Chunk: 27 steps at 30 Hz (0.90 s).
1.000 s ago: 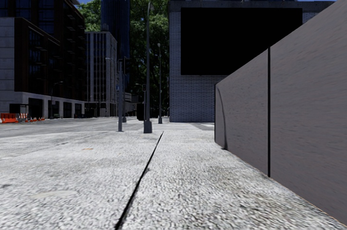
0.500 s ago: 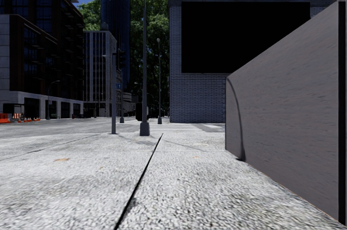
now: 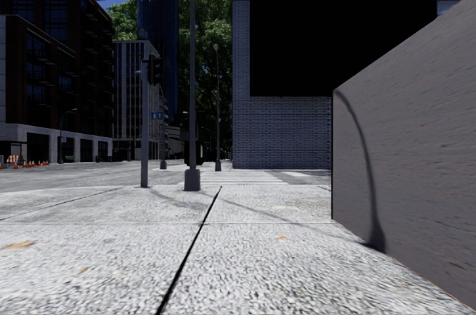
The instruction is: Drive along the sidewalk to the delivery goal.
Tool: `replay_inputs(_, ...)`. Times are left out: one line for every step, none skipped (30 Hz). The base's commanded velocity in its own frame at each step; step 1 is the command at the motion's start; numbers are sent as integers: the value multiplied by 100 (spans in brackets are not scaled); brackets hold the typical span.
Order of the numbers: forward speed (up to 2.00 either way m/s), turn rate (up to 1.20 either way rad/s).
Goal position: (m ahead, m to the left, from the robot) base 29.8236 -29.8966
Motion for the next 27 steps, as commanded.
replay_inputs(200,10)
replay_inputs(200,6)
replay_inputs(200,0)
replay_inputs(200,0)
replay_inputs(200,0)
replay_inputs(200,0)
replay_inputs(200,0)
replay_inputs(200,0)
replay_inputs(200,0)
replay_inputs(200,0)
replay_inputs(200,0)
replay_inputs(200,0)
replay_inputs(200,0)
replay_inputs(200,4)
replay_inputs(200,13)
replay_inputs(200,18)
replay_inputs(200,18)
replay_inputs(200,22)
replay_inputs(200,23)
replay_inputs(200,23)
replay_inputs(200,23)
replay_inputs(200,18)
replay_inputs(200,0)
replay_inputs(200,0)
replay_inputs(200,0)
replay_inputs(200,0)
replay_inputs(200,0)
